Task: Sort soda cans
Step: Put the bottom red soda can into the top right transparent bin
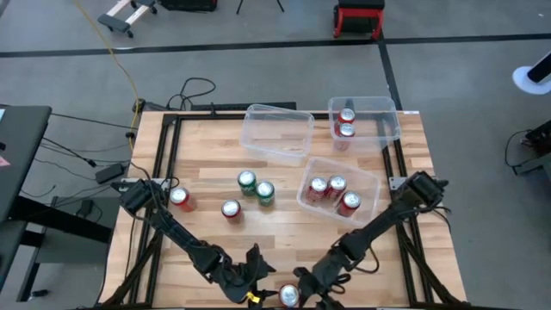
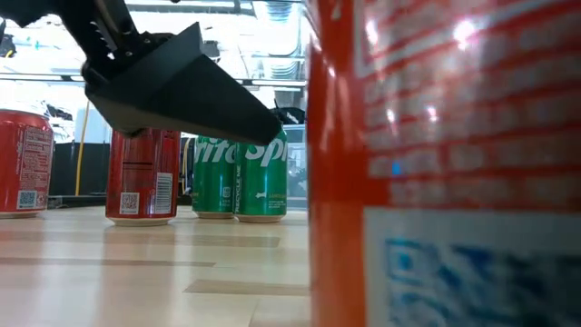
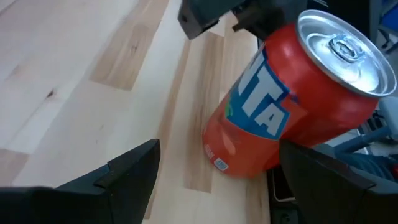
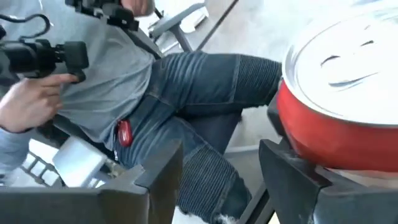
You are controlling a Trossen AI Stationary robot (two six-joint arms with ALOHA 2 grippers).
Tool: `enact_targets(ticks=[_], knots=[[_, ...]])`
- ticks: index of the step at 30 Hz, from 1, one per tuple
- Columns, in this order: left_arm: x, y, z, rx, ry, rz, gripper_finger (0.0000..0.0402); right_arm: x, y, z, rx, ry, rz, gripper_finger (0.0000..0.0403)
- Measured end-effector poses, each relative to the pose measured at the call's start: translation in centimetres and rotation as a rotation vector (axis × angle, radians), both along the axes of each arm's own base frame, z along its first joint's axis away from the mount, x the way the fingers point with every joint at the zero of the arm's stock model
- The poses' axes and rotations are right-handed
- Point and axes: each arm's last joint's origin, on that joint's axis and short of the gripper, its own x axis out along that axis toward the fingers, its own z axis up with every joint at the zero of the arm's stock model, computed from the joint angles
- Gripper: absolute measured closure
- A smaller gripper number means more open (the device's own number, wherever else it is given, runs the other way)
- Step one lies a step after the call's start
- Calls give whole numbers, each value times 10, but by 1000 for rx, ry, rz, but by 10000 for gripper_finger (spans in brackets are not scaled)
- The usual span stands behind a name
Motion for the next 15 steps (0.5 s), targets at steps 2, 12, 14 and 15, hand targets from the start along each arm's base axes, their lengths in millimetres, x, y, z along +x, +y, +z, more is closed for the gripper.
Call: enact_targets(ticks=[2,12,14,15], knots=[[0,0,0,0,0,3,79,3,-4,1,2,-8,-17,178],[5,16,-6,81,21,135,79,8,-12,-2,-57,-4,-113,216],[6,16,-6,75,18,137,79,6,-12,-4,-74,17,-109,222],[6,16,-6,72,13,136,79,5,-11,-6,-86,30,-106,224]])
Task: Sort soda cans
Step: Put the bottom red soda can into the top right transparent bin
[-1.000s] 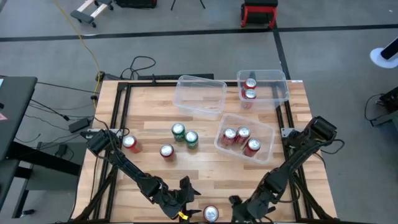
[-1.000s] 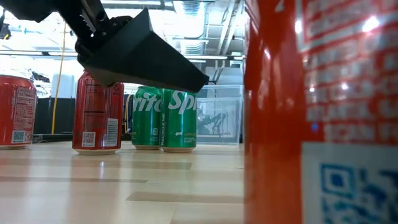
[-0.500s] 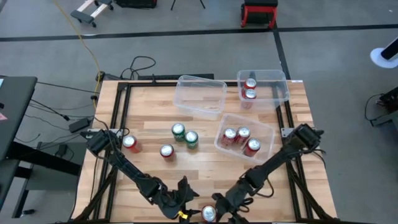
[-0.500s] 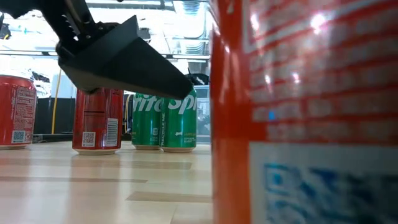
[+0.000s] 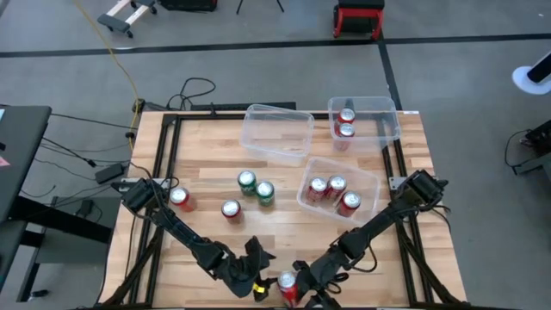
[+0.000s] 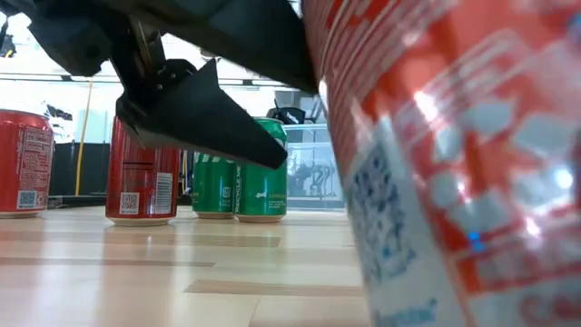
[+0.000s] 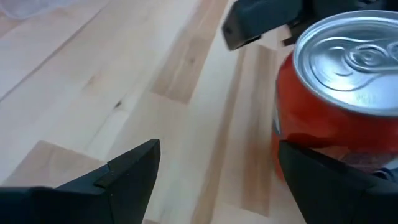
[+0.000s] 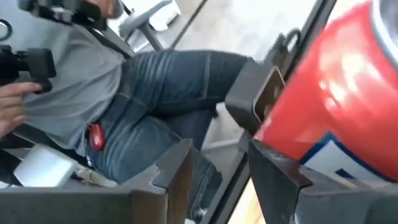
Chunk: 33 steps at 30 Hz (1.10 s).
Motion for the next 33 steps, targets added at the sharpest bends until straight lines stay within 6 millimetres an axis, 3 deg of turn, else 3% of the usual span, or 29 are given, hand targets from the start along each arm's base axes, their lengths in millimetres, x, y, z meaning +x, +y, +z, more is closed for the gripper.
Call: enact_targets(ticks=[16,27,33], knots=[[8,0,13,38,-95,-53,79,-5,-7,-15,-176,67,-105,251],[8,22,-3,194,31,83,79,8,-29,-12,-214,71,-280,255],[3,26,-9,211,110,95,79,9,-43,1,-249,64,-386,262]])
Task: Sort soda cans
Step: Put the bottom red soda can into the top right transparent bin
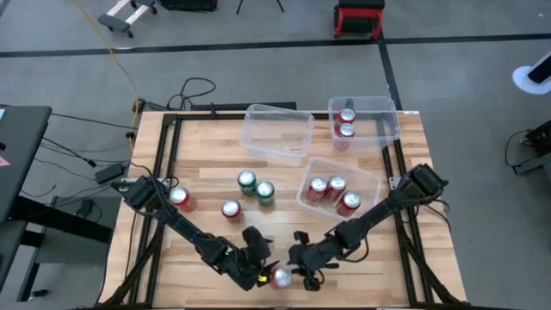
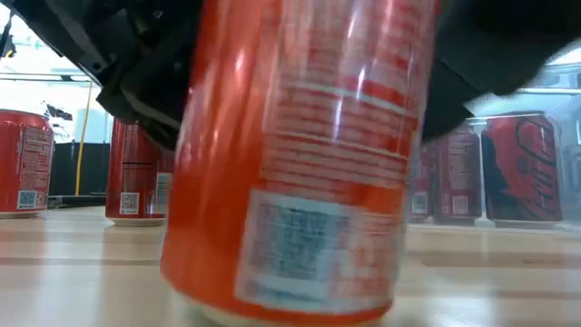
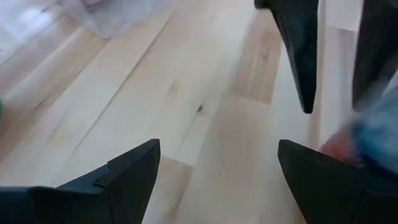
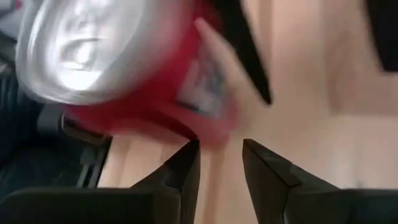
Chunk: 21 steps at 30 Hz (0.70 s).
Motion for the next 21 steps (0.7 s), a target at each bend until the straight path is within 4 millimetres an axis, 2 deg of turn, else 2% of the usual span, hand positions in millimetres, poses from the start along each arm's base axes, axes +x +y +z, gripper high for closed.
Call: enact_targets(ticks=[6,13,18,21], knots=[[-9,7,11,22,40,53,79,5,-15,21,-1,-67,-85,265],[-31,10,40,47,53,87,79,-1,-29,41,-59,-76,-139,265],[-50,-4,62,37,11,26,79,-17,-20,65,-80,-140,-73,265],[-62,-19,67,23,-11,-28,79,-25,-7,77,-104,-220,12,265]])
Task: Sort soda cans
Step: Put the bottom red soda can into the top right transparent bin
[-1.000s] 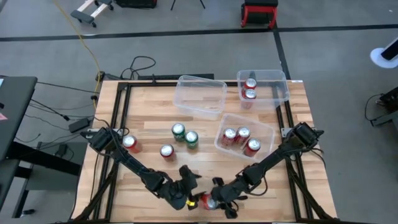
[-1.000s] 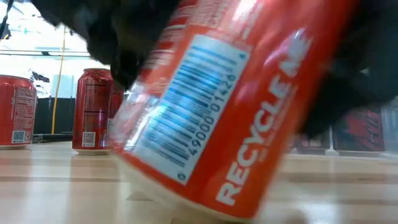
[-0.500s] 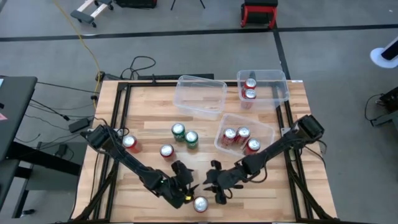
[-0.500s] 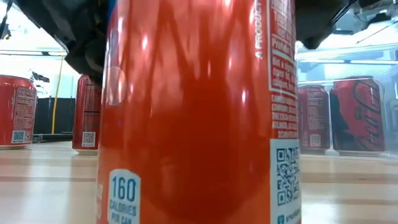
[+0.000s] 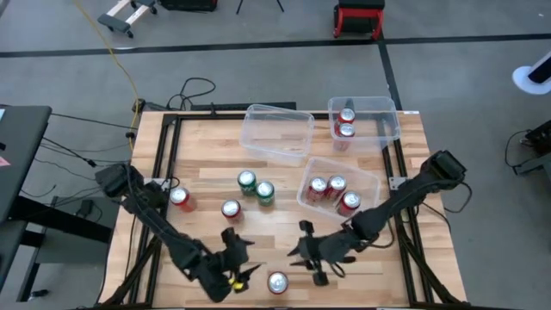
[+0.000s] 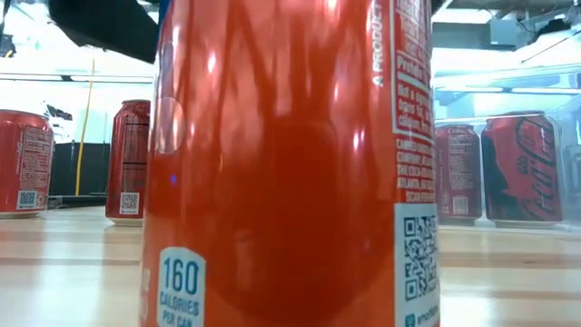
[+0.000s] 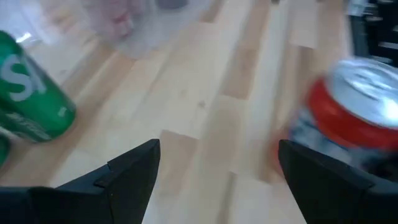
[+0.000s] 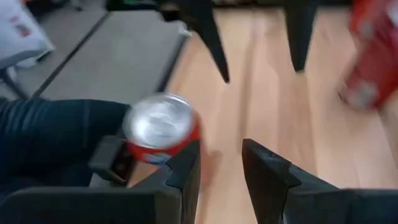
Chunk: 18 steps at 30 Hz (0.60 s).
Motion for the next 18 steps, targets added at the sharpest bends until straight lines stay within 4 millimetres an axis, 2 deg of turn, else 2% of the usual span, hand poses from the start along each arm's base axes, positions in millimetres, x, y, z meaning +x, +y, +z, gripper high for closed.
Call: enact_targets(ticks=[3,6,10,13,18], knots=[[-13,-16,-1,-6,-16,-48,79,-6,15,7,-40,-86,88,265],[-20,-33,-5,-35,-53,-85,79,-9,24,5,-105,-126,154,265],[-15,-52,-15,-89,-137,-116,79,-5,21,8,-60,-147,125,253],[-5,-60,-28,-116,-191,-126,79,-2,16,7,-20,-125,86,217],[3,-59,-43,-133,-187,-85,79,2,21,-5,-15,-109,88,115]])
